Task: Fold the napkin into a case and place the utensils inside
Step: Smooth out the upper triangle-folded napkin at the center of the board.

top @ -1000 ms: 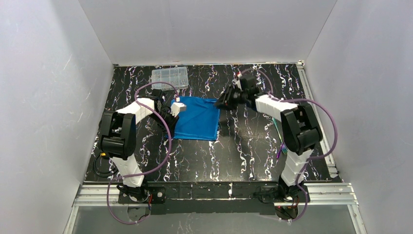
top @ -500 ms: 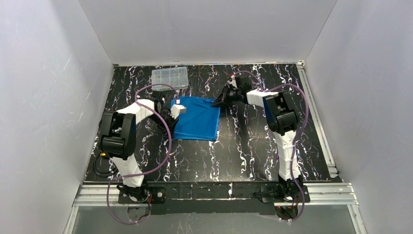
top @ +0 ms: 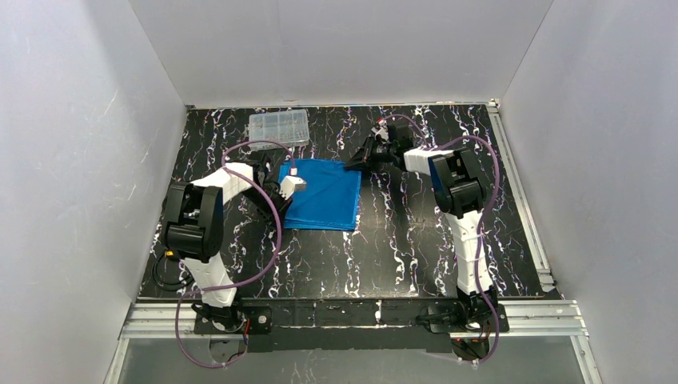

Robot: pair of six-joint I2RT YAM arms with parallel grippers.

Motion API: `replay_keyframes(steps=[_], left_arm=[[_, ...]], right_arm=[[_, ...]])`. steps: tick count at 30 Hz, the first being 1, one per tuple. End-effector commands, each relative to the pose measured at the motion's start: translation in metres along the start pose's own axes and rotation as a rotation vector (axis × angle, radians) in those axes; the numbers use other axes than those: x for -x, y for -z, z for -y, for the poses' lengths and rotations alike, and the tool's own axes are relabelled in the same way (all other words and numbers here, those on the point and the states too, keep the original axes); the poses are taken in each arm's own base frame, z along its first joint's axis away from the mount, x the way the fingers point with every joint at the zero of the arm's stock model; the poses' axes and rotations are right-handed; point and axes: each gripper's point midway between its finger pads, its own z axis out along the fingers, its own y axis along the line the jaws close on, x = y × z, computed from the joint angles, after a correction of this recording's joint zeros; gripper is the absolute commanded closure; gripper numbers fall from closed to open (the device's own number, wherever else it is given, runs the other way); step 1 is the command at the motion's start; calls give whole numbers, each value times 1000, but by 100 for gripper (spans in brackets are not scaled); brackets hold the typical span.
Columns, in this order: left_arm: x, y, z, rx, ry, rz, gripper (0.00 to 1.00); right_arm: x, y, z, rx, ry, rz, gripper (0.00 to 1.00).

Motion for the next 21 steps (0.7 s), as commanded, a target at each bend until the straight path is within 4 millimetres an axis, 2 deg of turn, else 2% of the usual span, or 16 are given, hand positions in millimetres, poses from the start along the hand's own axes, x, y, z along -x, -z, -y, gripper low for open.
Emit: replay_keyframes(steps=[1, 4, 8, 13, 17, 21], left_arm=[[7, 31, 34, -92, -31, 20, 100], [17, 49, 47, -118, -42, 45, 99], [25, 61, 47, -91, -69, 69, 96], [22, 51, 32, -40, -68, 57, 91], [9, 37, 8, 61, -113, 26, 85], [13, 38, -1, 111, -154, 51, 79]], right_arm=[[28, 16, -74, 99, 125, 59, 80], [38, 12, -70, 21, 165, 70, 73], [39, 10, -58, -55, 208, 75, 69], [30, 9, -60, -39, 249, 44, 66], [17, 10, -58, -72, 281, 17, 64], [4, 7, -64, -123, 338, 24, 63]])
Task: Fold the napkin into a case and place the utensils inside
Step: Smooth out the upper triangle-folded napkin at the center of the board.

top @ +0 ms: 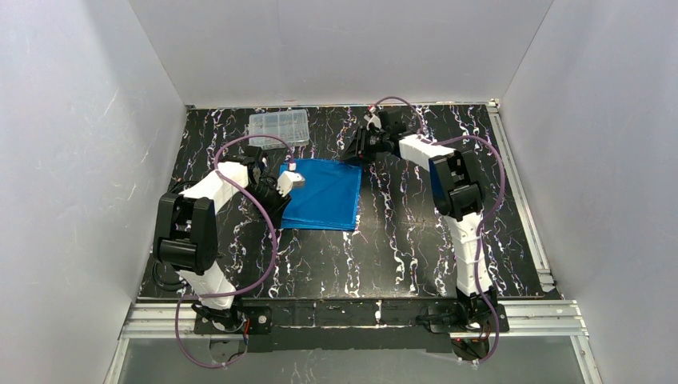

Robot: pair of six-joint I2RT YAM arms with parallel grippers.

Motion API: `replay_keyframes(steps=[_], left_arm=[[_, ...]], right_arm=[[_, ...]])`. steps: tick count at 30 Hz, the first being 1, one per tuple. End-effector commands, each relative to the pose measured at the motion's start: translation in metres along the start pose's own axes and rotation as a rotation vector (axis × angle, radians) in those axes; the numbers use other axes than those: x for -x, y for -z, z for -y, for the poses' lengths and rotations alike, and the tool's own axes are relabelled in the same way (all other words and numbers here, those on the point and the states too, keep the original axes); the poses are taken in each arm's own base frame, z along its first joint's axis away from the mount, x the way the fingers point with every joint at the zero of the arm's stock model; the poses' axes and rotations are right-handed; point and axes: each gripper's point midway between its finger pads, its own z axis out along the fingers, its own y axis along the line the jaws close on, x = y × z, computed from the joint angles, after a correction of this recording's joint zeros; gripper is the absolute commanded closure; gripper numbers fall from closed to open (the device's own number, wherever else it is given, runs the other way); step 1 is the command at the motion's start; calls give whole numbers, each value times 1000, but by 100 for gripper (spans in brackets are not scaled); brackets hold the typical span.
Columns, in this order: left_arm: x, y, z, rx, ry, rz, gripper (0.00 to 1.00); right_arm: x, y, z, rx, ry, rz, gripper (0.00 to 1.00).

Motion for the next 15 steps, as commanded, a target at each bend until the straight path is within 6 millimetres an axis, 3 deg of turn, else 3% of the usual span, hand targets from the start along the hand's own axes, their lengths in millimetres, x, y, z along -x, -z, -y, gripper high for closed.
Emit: replay_keyframes(steps=[1, 10, 15], left_arm=[[7, 7, -14, 83, -83, 36, 77], [10, 3, -23, 100, -147, 41, 75], [6, -4, -20, 80, -149, 45, 83]], right_arm=[[-8, 8, -38, -25, 131, 18, 63], [-37, -40, -76, -30, 191, -18, 64], [-42, -65, -83, -85, 207, -17, 66]])
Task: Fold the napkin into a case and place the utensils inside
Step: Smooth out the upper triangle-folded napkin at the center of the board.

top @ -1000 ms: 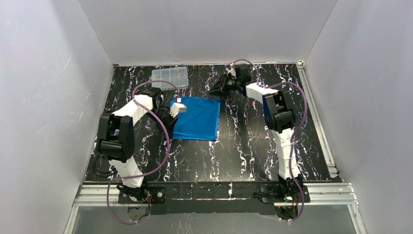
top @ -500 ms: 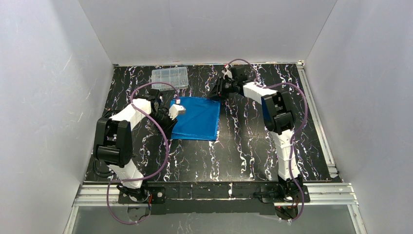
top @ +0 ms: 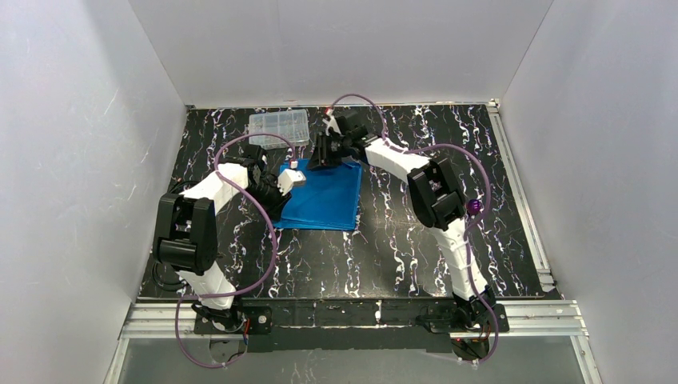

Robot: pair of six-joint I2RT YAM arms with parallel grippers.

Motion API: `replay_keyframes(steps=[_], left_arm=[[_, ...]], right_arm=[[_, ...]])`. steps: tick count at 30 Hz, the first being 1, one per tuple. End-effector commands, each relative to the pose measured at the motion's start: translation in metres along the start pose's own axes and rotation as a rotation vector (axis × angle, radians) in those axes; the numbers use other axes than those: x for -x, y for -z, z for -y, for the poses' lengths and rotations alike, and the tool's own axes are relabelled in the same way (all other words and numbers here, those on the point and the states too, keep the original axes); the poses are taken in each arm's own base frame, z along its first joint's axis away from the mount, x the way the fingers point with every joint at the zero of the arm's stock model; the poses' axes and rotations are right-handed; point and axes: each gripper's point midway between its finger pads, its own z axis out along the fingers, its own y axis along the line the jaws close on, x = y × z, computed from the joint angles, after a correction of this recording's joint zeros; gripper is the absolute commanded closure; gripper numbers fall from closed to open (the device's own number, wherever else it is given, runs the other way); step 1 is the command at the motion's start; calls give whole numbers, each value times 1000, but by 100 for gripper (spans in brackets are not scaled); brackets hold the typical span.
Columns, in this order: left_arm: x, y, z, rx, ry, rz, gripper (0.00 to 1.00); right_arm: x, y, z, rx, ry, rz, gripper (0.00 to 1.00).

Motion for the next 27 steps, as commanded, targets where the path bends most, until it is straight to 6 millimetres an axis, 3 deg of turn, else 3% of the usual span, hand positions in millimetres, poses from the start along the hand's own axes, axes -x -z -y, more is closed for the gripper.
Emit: replay_keyframes(steps=[1, 12, 19, 24, 27], left_arm=[[-2, 0, 7, -17, -28, 17, 83], [-2, -7, 12, -46, 5, 27, 86], [-2, -12, 15, -56, 25, 36, 97], [-4, -15, 15, -55, 24, 30, 100], [-6, -15, 14, -44, 6, 26, 100]], right_arm=[[21, -12, -8, -63, 31, 64, 67], [10, -26, 4, -184, 61, 43, 70], [-1, -29, -11, -152, 77, 32, 70], [11, 3, -49, -85, 105, 98, 63], [-2, 27, -63, -55, 122, 113, 62]])
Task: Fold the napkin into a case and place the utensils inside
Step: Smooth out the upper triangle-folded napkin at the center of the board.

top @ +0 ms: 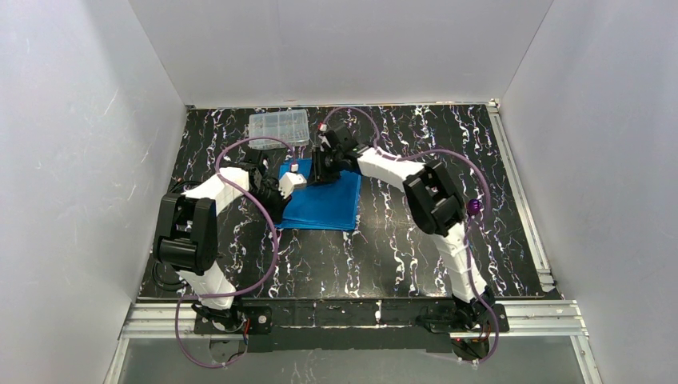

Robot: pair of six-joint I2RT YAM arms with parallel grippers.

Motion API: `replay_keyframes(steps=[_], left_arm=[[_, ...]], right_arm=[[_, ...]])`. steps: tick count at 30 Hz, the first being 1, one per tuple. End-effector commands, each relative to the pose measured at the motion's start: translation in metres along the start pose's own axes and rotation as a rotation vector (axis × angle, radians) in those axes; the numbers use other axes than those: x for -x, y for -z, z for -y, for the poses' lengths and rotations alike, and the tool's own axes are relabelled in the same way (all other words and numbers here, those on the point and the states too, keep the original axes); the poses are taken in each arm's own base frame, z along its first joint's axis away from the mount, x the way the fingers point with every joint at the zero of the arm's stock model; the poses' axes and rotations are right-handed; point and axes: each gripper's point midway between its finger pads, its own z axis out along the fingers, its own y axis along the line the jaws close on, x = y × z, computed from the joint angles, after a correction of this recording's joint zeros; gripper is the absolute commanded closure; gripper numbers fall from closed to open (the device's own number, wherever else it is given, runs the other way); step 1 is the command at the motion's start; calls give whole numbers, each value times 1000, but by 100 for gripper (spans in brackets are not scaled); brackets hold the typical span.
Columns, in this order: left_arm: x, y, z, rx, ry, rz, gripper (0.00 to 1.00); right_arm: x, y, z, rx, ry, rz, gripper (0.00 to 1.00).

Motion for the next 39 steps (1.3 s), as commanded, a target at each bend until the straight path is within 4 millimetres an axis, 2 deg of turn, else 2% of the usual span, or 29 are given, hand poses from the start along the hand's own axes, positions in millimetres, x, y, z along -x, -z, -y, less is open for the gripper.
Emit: replay_keyframes(steps=[1, 6, 8, 11, 14, 16, 18, 22, 28, 36, 39], left_arm=[[-5, -4, 9, -25, -9, -3, 100], [-6, -1, 7, 1, -30, -7, 100], [-5, 1, 6, 11, -31, -5, 100], [-1, 5, 5, 30, -30, 6, 100], [3, 9, 4, 48, -30, 23, 100], [3, 9, 3, 56, -30, 26, 100], [2, 10, 2, 65, -27, 26, 100], [2, 12, 5, 62, -23, 27, 89], [5, 8, 5, 41, -28, 35, 87], [-1, -5, -3, 42, -34, 14, 87], [-4, -7, -4, 44, -48, 6, 87]], right_arm=[[24, 69, -56, 112, 74, 145, 62], [-27, 105, -40, 32, 66, 143, 64], [-45, 113, -42, 33, 60, 142, 65], [-72, 113, -54, 30, 94, 119, 65], [-86, 106, -53, -7, 102, 105, 68], [-85, 105, -49, -22, 91, 118, 69], [-78, 106, -54, -12, 97, 134, 69], [-75, 95, -56, 5, 97, 94, 66], [-64, 82, -52, 46, 49, 68, 67], [-45, 84, -31, 77, -36, 82, 65], [-31, 88, -18, 88, -79, 106, 65]])
